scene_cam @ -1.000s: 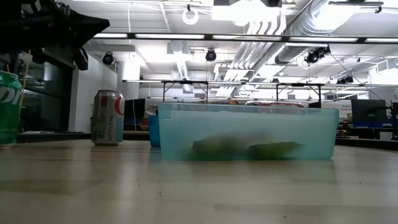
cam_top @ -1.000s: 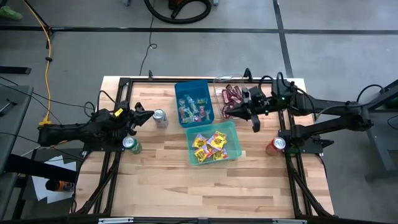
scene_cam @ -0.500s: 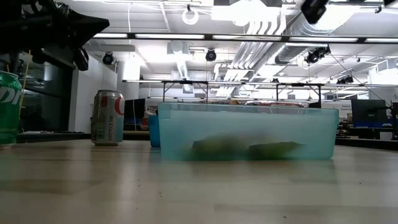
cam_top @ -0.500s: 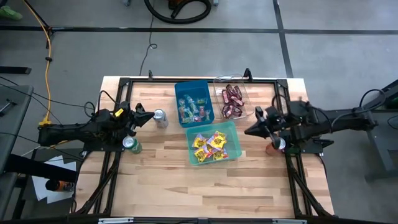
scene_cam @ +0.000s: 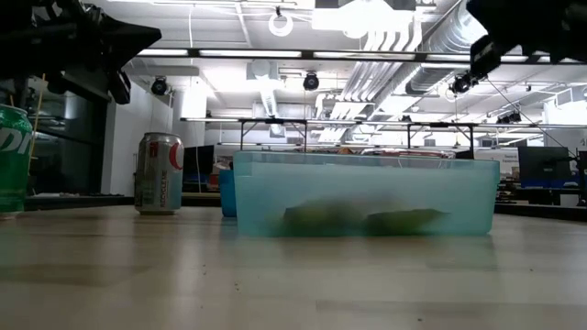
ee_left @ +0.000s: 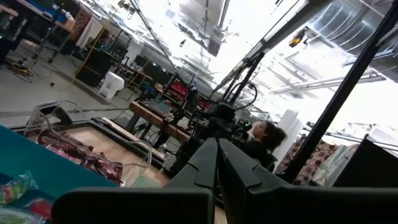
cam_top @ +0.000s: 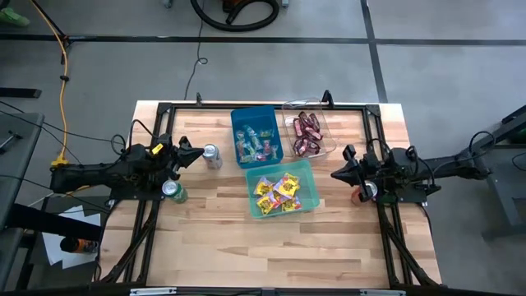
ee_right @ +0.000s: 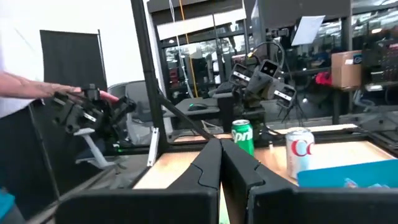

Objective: Sort candy
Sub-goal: Return to Home Position

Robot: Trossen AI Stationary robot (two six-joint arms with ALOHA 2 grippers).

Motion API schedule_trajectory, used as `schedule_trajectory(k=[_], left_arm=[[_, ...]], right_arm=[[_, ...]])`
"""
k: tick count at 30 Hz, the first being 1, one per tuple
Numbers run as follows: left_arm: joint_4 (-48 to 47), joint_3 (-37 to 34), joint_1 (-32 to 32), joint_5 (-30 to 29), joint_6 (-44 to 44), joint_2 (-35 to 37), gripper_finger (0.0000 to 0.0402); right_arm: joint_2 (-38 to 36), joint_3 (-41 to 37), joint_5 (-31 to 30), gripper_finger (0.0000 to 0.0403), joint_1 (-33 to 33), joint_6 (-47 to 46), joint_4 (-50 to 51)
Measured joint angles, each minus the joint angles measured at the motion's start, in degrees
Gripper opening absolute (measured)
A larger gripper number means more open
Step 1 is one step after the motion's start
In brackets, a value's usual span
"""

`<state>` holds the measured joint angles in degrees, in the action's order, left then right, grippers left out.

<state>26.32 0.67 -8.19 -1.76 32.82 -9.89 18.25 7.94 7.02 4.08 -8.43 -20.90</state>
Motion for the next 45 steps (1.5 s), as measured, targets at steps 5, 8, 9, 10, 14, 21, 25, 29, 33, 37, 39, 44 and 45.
schedule_trajectory(k=[5, 8, 9, 10, 14, 21, 25, 29, 33, 37, 39, 44, 45], left_arm=[[-0.14, 0.0, 0.0, -0.07, 0.0, 0.0, 0.0001], [-1.19, 0.0, 0.0, -0.09, 0.0, 0.61, 0.0001], [-1.95, 0.02, 0.0, -0.09, -0.02, 1.03, 0.0001], [-3.25, 0.02, 0.0, -0.17, 0.0, 1.65, 0.0001], [-11.06, 0.04, 0.0, -0.22, -0.01, 4.72, 0.0001], [-25.65, 0.22, -0.09, 2.28, -0.26, 9.62, 0.0001], [-25.91, 0.09, -0.04, 2.46, -0.04, 9.68, 0.0001], [-25.72, 0.09, -0.04, 2.34, -0.04, 9.68, 0.0001], [-25.71, 0.09, -0.02, 2.34, -0.04, 9.68, 0.0001], [-25.61, 0.09, 0.02, 2.32, -0.02, 9.69, 0.0001], [-25.68, 0.09, 0.15, 2.25, -0.02, 9.68, 0.0001], [-25.62, 0.09, 1.66, 2.12, -0.02, 9.7, 0.0001], [-25.62, 0.09, 1.91, 2.15, -0.02, 9.7, 0.0001]], right_arm=[[-5.09, -5.61, 0.45, 0.0, -0.29, -1.69, -1.41], [-7.5, -7.32, 0.89, 0.0, -0.29, -2.63, -2.05], [-7.91, -7.35, 1.24, 0.0, -0.23, -2.07, -1.44], [-8.23, -7.36, 1.86, 0.0, -0.23, -0.87, -1.34], [-8.2, -7.36, 2.02, 0.0, -0.32, 0.83, 2.27], [-8.11, -7.36, 2.01, 0.0, -0.31, 0.95, 10.45], [-8.12, -7.36, 2.07, 0.0, -0.31, 0.96, 13.89], [-10.87, -7.36, 2.13, 0.0, -0.29, 0.98, 18.94], [-18.15, -7.38, 1.81, 0.0, -0.34, 0.96, 18.71], [-18.24, -7.38, 2.01, 0.0, -0.29, 0.98, 13.78], [-18.24, -7.38, 2.35, 0.0, -0.29, 0.98, 13.61], [-17.93, -7.38, 2.52, 0.0, -0.29, 0.98, 14.82], [-17.79, -7.38, 2.52, 0.0, -0.29, 0.98, 15.11]])
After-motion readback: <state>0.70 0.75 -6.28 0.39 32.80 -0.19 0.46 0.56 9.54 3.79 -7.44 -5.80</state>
